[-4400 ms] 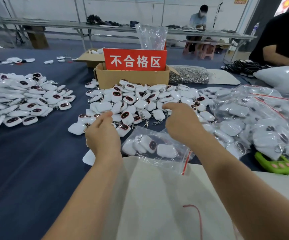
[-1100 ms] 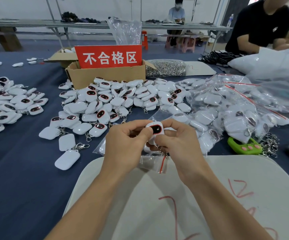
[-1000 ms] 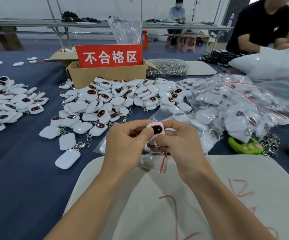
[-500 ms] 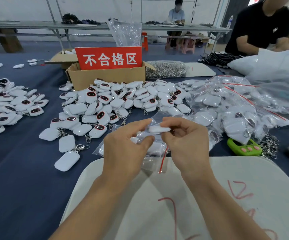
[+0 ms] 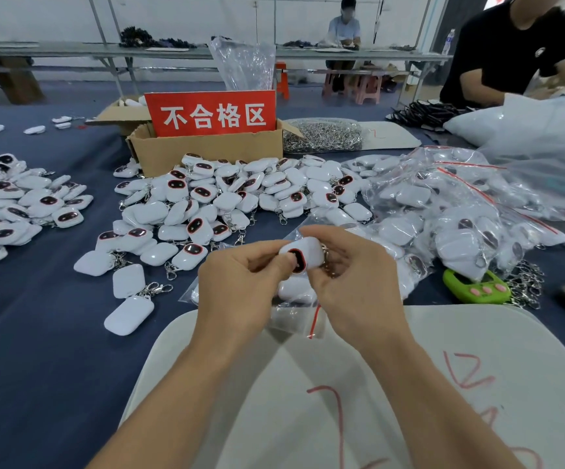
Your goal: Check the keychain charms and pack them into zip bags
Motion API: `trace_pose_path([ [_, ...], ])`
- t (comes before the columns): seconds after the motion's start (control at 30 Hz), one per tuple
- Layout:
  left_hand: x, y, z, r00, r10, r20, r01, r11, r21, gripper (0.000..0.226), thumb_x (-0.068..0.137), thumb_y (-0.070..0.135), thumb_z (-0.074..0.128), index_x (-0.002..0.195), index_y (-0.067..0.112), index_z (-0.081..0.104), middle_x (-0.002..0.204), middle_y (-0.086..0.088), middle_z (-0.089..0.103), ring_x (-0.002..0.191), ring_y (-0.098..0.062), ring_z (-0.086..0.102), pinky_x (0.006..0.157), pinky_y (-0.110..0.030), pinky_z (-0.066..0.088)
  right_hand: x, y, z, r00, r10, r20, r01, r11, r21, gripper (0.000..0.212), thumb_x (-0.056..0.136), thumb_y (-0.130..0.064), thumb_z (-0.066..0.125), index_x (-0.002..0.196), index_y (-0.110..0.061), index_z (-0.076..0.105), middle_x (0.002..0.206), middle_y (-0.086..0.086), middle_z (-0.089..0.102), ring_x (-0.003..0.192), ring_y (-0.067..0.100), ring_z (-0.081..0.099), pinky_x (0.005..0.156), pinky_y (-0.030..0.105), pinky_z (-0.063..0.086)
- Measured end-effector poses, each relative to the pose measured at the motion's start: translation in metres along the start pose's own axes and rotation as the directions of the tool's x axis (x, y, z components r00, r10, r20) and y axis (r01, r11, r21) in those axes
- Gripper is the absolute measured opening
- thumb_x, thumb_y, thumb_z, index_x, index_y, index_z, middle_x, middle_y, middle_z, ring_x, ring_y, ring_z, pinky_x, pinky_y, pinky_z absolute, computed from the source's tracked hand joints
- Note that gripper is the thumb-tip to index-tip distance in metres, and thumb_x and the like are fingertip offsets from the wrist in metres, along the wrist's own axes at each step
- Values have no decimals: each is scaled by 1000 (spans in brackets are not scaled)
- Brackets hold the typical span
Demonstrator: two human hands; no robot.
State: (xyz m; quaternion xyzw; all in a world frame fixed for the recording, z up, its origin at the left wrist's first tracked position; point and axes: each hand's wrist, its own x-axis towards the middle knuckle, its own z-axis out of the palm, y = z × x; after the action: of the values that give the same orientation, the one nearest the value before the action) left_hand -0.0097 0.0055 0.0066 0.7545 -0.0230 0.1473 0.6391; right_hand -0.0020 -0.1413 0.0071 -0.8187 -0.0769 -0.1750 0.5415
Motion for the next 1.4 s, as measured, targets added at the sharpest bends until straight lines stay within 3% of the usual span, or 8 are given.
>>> trace_pose_path([
  [0.13, 8, 0, -3, 980, -190, -63, 171, 959, -225, 15, 92, 12, 74, 95, 24, 82, 79, 0, 79, 58, -13, 68, 55, -20, 55, -2, -1, 4, 996, 43, 80, -45, 999, 22, 46, 86, -10, 73, 113, -47, 71, 80, -4, 74, 63, 14, 63, 68, 31, 58],
  [0.33, 10, 3, -12, 999, -30, 11, 32, 976, -217, 15, 74, 44, 78, 84, 36, 84, 62, 7, 68, 53, -5, 56, 54, -13, 47, -2, -8, 4, 990, 1, 141, -13, 996, 84, 34, 103, -26, 62, 71, -32, 72, 64, -2, 70, 54, 8, 66, 55, 17, 48],
  [0.47, 12, 3, -10, 1000, -5, -12, 4, 992, -128, 16, 82, 31, 79, 67, 34, 81, 51, 12, 59, 47, -1, 47, 50, -12, 42, -3, -5, 4, 983, 71, 167, -90, 990, 109, 47, 105, -30, 57, 62, -13, 64, 58, 4, 69, 46, 16, 62, 52, 22, 45],
  [0.73, 10, 2, -9, 1000, -5, -9, 4, 995, -100, 37, 91, 11, 73, 58, 28, 77, 46, 10, 53, 43, -2, 45, 49, -10, 38, -2, -2, 4, 981, 71, 183, -92, 990, 111, 43, 103, -35, 58, 65, -16, 65, 57, 5, 68, 45, 14, 58, 51, 21, 42],
  [0.93, 0, 1, -6, 992, 98, -74, -83, 979, 186, 10, 85, 41, 72, 79, 43, 79, 59, 15, 67, 52, -1, 55, 54, -15, 43, 8, 7, -24, 981, 142, -131, -153, 985, -77, 20, 84, -37, 79, 73, -21, 73, 55, 5, 62, 47, 5, 46, 52, 32, 43],
  [1.03, -11, -1, 6, 992, 103, 74, -127, 824, 552, 42, 61, 77, 57, 96, 59, 71, 65, 22, 63, 69, -2, 62, 64, -25, 46, 9, 8, -28, 957, 187, -223, -226, 960, -163, 21, 77, -36, 82, 64, -25, 70, 48, -11, 60, 46, 6, 51, 57, 27, 42],
  [1.13, -14, -3, 16, 981, 113, 157, -192, 663, 723, 58, 64, 76, 52, 118, 60, 63, 69, 20, 64, 82, -3, 65, 77, -30, 49, 8, 6, -24, 956, 197, -220, -256, 923, -286, 28, 76, -39, 78, 59, -20, 65, 49, -11, 60, 57, 17, 60, 66, 34, 53],
  [1.4, -12, -2, 12, 969, 244, 39, -237, 873, 426, 49, 86, 29, 56, 134, 36, 65, 72, 12, 64, 72, -8, 59, 69, -17, 45, 3, 4, -13, 988, 156, 5, -152, 970, -188, 13, 78, -31, 81, 70, -27, 72, 47, -8, 59, 44, 8, 47, 47, 20, 39],
])
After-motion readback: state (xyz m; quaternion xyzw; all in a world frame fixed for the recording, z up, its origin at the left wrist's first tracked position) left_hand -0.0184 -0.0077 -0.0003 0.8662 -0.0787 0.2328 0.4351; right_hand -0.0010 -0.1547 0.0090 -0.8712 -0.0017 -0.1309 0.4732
